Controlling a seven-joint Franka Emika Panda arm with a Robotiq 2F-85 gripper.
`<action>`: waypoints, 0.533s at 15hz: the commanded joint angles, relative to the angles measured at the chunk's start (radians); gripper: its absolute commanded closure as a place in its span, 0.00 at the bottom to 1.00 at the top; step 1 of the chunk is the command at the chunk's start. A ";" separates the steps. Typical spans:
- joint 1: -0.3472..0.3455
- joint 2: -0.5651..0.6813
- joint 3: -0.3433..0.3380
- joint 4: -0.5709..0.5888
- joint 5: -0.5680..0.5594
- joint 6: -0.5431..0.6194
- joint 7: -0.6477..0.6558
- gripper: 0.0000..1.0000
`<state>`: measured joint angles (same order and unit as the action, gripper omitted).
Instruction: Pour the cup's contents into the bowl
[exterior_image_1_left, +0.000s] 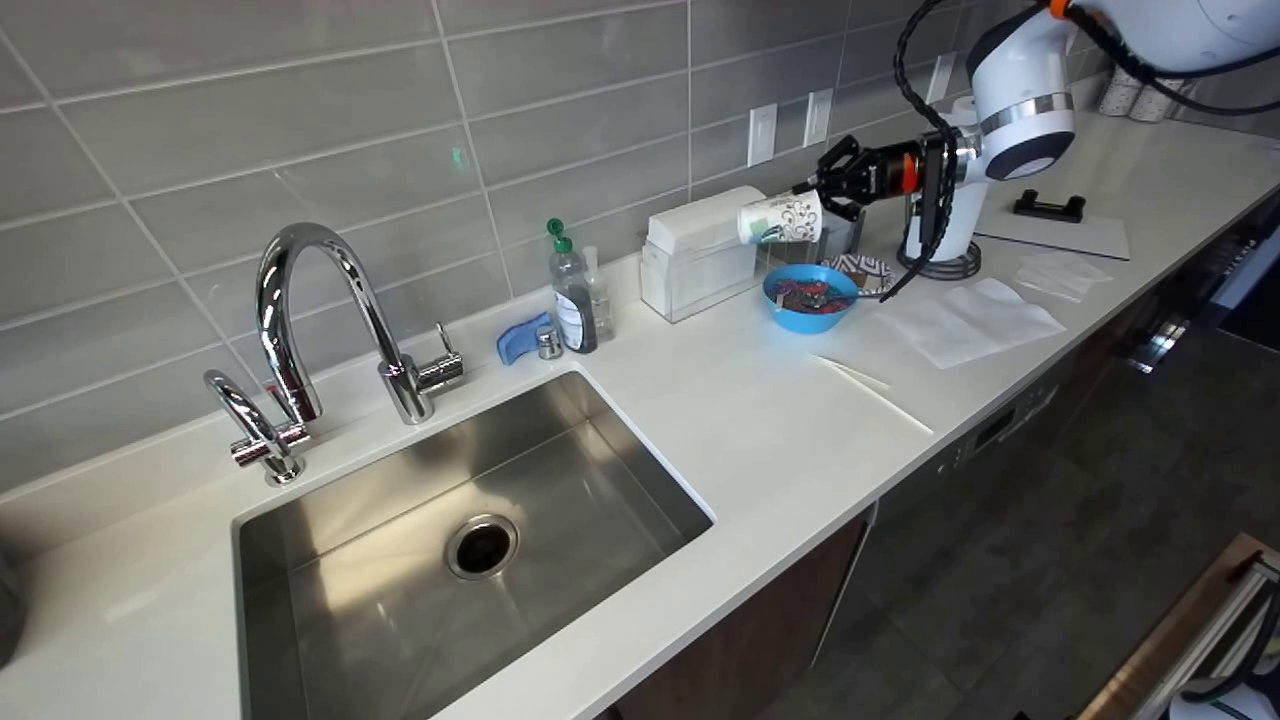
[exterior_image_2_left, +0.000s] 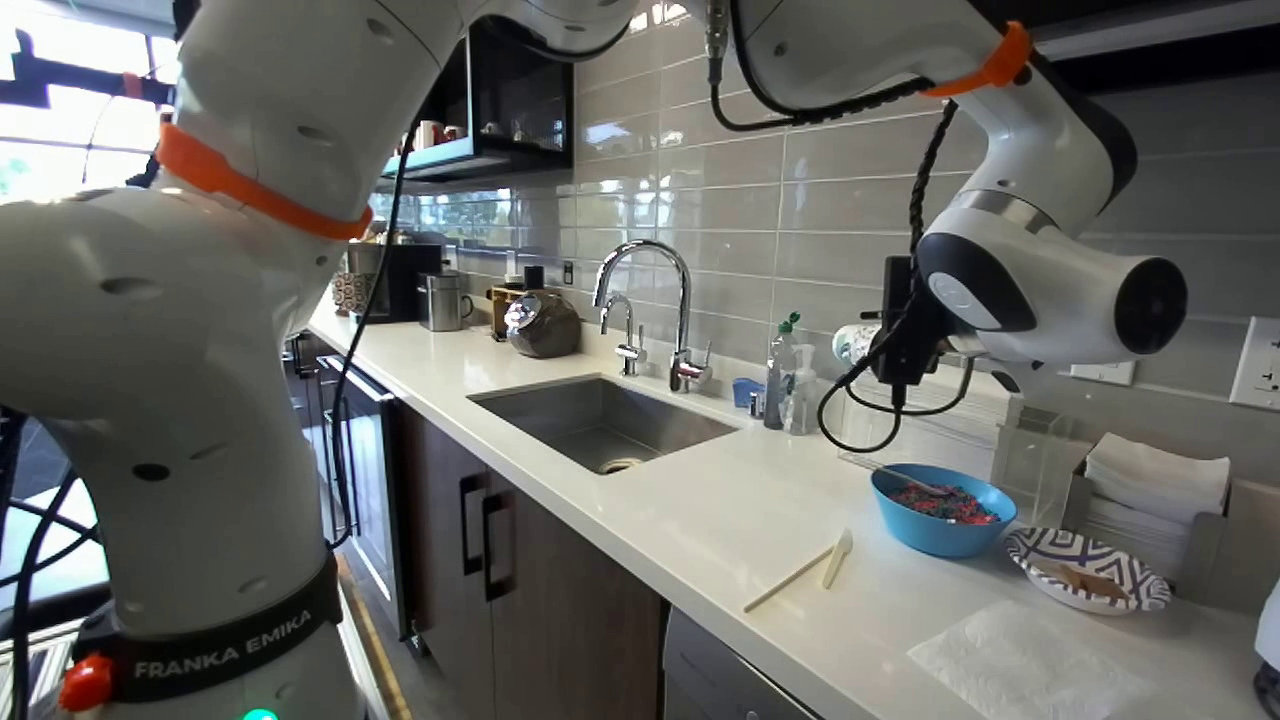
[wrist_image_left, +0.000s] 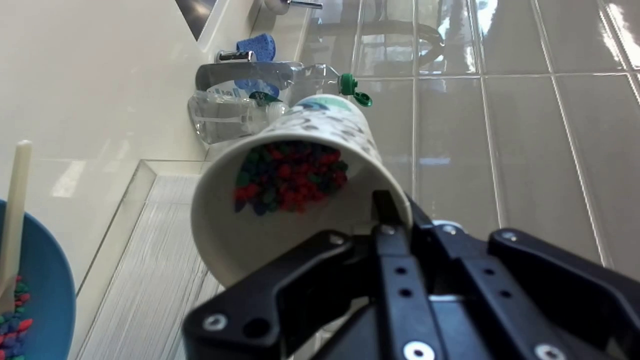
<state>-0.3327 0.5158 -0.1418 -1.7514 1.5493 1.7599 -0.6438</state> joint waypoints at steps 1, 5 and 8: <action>-0.003 0.034 -0.016 0.034 0.013 -0.049 0.018 0.99; -0.030 0.067 -0.018 0.044 0.039 -0.071 0.017 0.99; -0.055 0.100 -0.016 0.053 0.069 -0.133 0.012 0.99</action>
<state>-0.3630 0.5702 -0.1557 -1.7268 1.5679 1.7092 -0.6352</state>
